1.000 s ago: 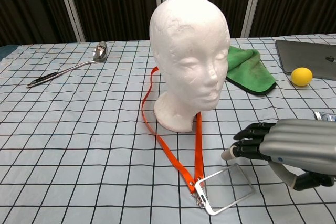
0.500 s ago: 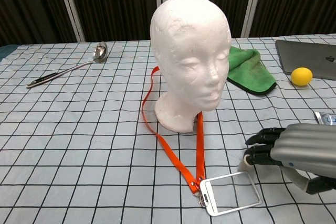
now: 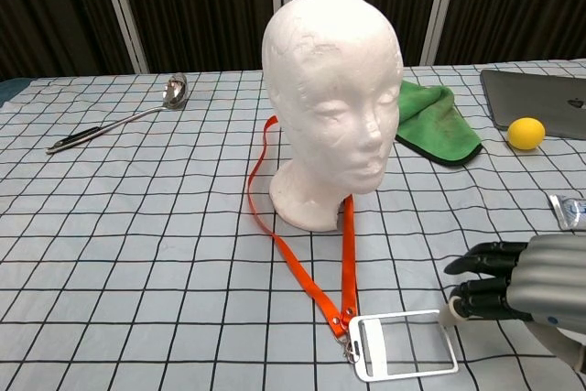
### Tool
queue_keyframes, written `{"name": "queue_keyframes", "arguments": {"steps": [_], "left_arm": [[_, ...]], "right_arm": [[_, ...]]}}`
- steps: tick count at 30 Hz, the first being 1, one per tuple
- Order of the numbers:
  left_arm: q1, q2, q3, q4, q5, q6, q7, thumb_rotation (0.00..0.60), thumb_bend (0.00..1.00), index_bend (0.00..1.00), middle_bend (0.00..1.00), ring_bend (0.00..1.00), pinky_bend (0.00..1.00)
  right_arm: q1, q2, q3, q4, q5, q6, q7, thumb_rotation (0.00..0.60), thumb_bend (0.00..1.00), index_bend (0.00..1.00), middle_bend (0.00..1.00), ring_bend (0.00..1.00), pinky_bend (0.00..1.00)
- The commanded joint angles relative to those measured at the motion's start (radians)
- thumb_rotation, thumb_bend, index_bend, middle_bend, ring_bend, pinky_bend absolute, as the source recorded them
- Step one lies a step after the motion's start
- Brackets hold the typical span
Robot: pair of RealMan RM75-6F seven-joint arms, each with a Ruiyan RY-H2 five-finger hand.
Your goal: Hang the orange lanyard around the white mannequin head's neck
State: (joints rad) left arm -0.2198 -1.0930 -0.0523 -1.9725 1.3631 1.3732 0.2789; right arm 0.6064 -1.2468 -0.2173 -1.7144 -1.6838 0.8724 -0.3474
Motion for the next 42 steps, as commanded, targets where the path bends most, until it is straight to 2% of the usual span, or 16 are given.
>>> {"name": "queue_keyframes", "arguments": {"steps": [1,15,23,31,35,42], "left_arm": [[0.001,0.0,0.0,0.0,0.001,0.001,-0.001,0.6,0.0,0.0,0.0,0.0,0.0],[0.001,0.008,-0.003,0.0,-0.001,-0.005,-0.016,0.6,0.0,0.0,0.0,0.0,0.0],[0.0,0.008,-0.003,0.0,-0.002,-0.008,-0.017,0.6,0.0,0.0,0.0,0.0,0.0],[-0.001,0.005,-0.004,0.001,-0.005,-0.01,-0.011,0.6,0.0,0.0,0.0,0.0,0.0],[-0.001,0.005,-0.006,0.004,-0.008,-0.011,-0.011,0.6,0.0,0.0,0.0,0.0,0.0],[-0.002,0.006,-0.006,0.005,-0.006,-0.013,-0.016,0.6,0.0,0.0,0.0,0.0,0.0]], "right_arm": [[-0.002,0.007,-0.012,-0.01,-0.019,0.0,-0.002,0.6,0.98,0.21,0.2,0.0,0.1],[0.0,0.05,-0.061,-0.072,-0.131,0.019,0.019,0.6,0.98,0.24,0.22,0.02,0.14],[-0.008,0.035,-0.011,-0.043,-0.112,0.058,0.041,0.6,0.98,0.21,0.2,0.02,0.15],[0.007,-0.033,0.062,0.003,-0.013,-0.003,0.012,0.6,0.98,0.21,0.19,0.02,0.15],[0.01,-0.049,0.072,0.01,0.016,-0.026,-0.006,0.6,0.98,0.21,0.19,0.02,0.15],[0.012,-0.039,0.058,-0.002,0.031,-0.053,-0.018,0.6,0.99,0.21,0.21,0.03,0.15]]}}
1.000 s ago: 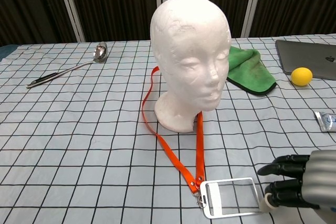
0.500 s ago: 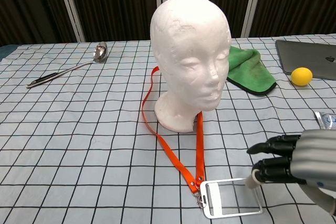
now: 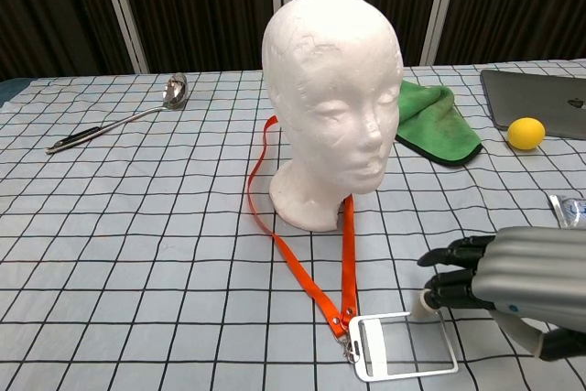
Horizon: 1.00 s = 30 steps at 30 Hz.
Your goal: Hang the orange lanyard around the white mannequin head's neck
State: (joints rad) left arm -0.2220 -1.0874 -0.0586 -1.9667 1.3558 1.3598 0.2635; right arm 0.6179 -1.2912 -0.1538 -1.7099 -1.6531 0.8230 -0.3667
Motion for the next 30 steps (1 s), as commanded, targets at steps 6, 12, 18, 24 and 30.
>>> {"name": "queue_keyframes", "arguments": {"steps": [6,12,18,24,30], "left_arm": [[0.001,0.0,0.001,-0.003,0.004,0.001,-0.001,0.6,0.0,0.0,0.0,0.0,0.0],[0.001,-0.004,0.003,-0.003,0.005,0.001,0.007,0.6,0.0,0.0,0.0,0.0,0.0],[0.001,-0.005,0.003,-0.004,0.003,0.001,0.01,0.6,0.0,0.0,0.0,0.0,0.0],[0.003,-0.004,0.004,-0.006,0.004,0.002,0.01,0.6,0.0,0.0,0.0,0.0,0.0],[0.005,0.001,0.002,-0.004,0.002,0.004,0.003,0.6,0.0,0.0,0.0,0.0,0.0]], "right_arm": [[0.002,0.027,-0.034,-0.033,-0.034,-0.005,0.012,0.6,0.99,0.21,0.22,0.03,0.15],[0.004,0.046,-0.062,-0.058,-0.067,-0.01,0.022,0.6,0.99,0.22,0.23,0.04,0.15],[0.004,0.065,-0.084,-0.088,-0.095,-0.008,0.024,0.6,0.99,0.22,0.23,0.05,0.18],[-0.001,0.075,-0.091,-0.093,-0.117,0.011,0.031,0.6,0.99,0.23,0.23,0.05,0.18],[-0.042,0.117,-0.077,-0.089,-0.143,0.137,0.063,0.6,0.99,0.22,0.22,0.05,0.19]]}}
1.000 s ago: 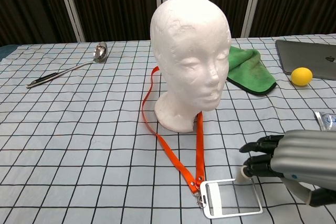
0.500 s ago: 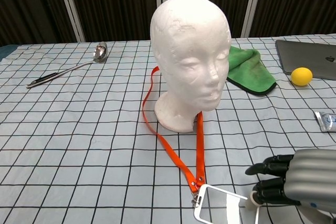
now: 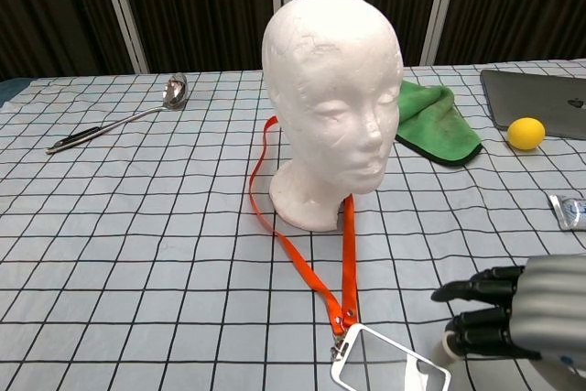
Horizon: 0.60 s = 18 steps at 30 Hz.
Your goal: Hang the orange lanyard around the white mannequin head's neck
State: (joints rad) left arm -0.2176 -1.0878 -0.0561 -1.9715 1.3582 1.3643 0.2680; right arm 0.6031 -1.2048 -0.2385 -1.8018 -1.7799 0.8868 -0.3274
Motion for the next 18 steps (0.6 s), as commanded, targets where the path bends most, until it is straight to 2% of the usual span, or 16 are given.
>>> {"name": "queue_keyframes", "arguments": {"steps": [1,5,12,13,15,16,18], "left_arm": [[0.0,0.002,0.0,0.001,0.0,0.0,-0.003,0.6,0.0,0.0,0.0,0.0,0.0],[0.003,0.004,0.003,0.001,0.005,0.001,-0.007,0.6,0.0,0.0,0.0,0.0,0.0],[0.026,0.019,0.019,0.024,0.042,0.022,-0.073,0.6,0.0,0.0,0.0,0.0,0.0],[0.03,0.02,0.022,0.031,0.049,0.026,-0.081,0.6,0.0,0.0,0.0,0.0,0.0],[0.04,0.02,0.031,0.053,0.075,0.04,-0.104,0.6,0.0,0.0,0.0,0.0,0.0],[0.045,0.017,0.035,0.065,0.09,0.049,-0.117,0.6,0.0,0.0,0.0,0.0,0.0],[0.053,0.013,0.041,0.081,0.112,0.063,-0.134,0.6,0.0,0.0,0.0,0.0,0.0]], "right_arm": [[-0.034,0.041,0.009,0.005,-0.02,0.096,0.031,0.6,0.99,0.22,0.22,0.05,0.19],[-0.08,0.092,0.018,0.014,-0.022,0.211,0.078,0.6,0.98,0.22,0.22,0.05,0.18],[-0.216,0.125,0.044,0.062,0.01,0.469,0.225,0.6,0.82,0.19,0.16,0.04,0.12],[-0.232,0.12,0.049,0.072,0.017,0.496,0.239,0.6,0.73,0.18,0.13,0.03,0.09],[-0.273,0.102,0.066,0.105,0.039,0.557,0.258,0.6,0.47,0.12,0.06,0.0,0.02],[-0.293,0.093,0.075,0.118,0.058,0.578,0.255,0.6,0.3,0.07,0.02,0.0,0.0],[-0.319,0.08,0.085,0.129,0.089,0.598,0.251,0.6,0.12,0.02,0.0,0.0,0.0]]}}
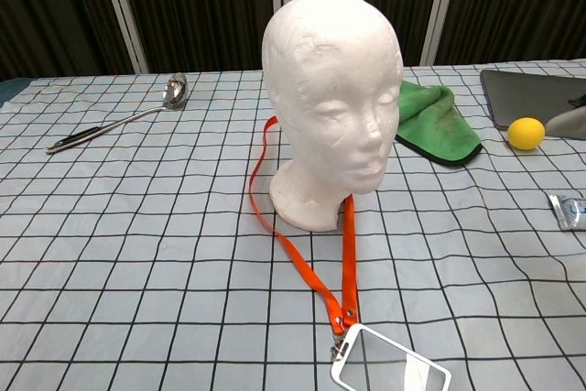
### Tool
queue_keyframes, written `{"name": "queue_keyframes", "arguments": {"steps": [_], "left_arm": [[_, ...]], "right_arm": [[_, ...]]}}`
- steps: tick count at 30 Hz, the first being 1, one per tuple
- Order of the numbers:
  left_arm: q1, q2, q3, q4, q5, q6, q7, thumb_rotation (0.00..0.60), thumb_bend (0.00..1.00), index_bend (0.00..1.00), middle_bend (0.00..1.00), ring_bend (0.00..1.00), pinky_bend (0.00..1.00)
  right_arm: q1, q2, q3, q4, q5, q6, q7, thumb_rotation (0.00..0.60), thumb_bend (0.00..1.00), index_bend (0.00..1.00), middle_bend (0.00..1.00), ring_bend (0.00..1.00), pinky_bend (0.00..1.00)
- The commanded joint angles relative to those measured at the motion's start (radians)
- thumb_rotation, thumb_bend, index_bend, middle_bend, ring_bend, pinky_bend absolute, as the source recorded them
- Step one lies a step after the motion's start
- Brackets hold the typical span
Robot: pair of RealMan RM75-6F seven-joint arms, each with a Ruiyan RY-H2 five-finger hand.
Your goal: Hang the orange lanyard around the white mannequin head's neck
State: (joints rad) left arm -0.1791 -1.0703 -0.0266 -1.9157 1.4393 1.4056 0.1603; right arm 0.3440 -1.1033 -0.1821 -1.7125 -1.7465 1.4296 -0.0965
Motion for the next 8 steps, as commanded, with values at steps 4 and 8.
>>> {"name": "queue_keyframes", "arguments": {"steps": [4,8], "left_arm": [[0.034,-0.014,0.027,0.056,0.075,0.053,-0.061,0.6,0.0,0.0,0.0,0.0,0.0],[0.044,-0.02,0.038,0.07,0.098,0.064,-0.07,0.6,0.0,0.0,0.0,0.0,0.0]], "right_arm": [[-0.108,-0.063,0.061,0.061,0.101,0.107,0.045,0.6,0.0,0.0,0.0,0.0,0.0],[-0.134,-0.089,0.084,0.077,0.101,0.15,0.055,0.6,0.0,0.0,0.0,0.0,0.0]]}}
